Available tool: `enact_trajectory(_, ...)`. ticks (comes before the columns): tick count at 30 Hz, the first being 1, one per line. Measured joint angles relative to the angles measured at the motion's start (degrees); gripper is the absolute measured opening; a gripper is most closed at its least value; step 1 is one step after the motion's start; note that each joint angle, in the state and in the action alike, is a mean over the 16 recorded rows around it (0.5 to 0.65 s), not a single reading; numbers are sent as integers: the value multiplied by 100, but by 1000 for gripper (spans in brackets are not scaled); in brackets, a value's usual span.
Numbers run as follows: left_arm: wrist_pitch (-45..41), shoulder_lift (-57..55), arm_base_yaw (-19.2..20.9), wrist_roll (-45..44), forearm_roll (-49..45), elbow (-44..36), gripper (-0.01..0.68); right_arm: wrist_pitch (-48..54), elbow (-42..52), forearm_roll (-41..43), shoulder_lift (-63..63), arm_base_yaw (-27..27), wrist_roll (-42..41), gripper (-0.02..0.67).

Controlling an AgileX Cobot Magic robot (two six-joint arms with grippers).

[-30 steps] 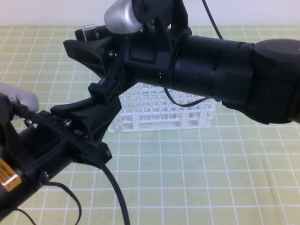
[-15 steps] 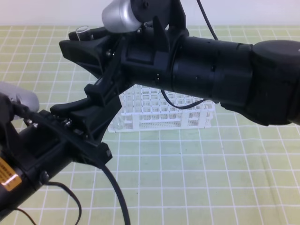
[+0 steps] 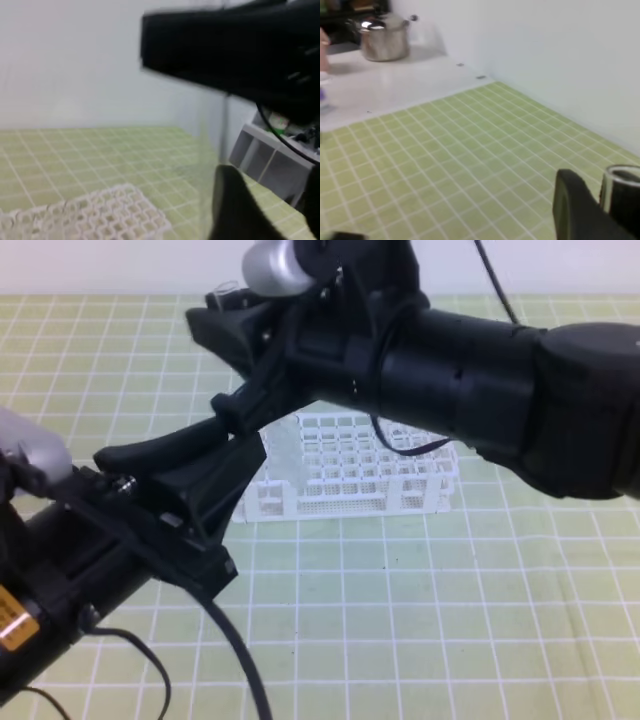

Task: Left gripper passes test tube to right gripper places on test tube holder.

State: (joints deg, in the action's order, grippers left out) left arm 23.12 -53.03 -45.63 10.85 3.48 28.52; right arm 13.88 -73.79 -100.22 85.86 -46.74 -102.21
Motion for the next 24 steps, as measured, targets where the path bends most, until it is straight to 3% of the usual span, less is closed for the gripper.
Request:
enact_trajectory(3, -21, 8, 0, -94, 8, 1, 302, -239, 5, 6, -49, 9, -33, 83)
enact_trajectory(7, -235, 85, 2, -253, 21, 2, 279, -485, 36, 8, -176, 16, -58, 83)
enact_trajectory(14, -1036, 633, 8, -769, -19, 2, 130, -851, 250, 8, -592, 12, -80, 83)
enact_trajectory(19, -2112, 1381, 26, -1058, -138, 2, 27, -1018, 576, 4, -998, 12, -83, 83)
enact_trajectory(24, -3179, 2283, 46, -1246, -244, -39, 0, -1121, 940, 1, -1392, 12, -83, 83)
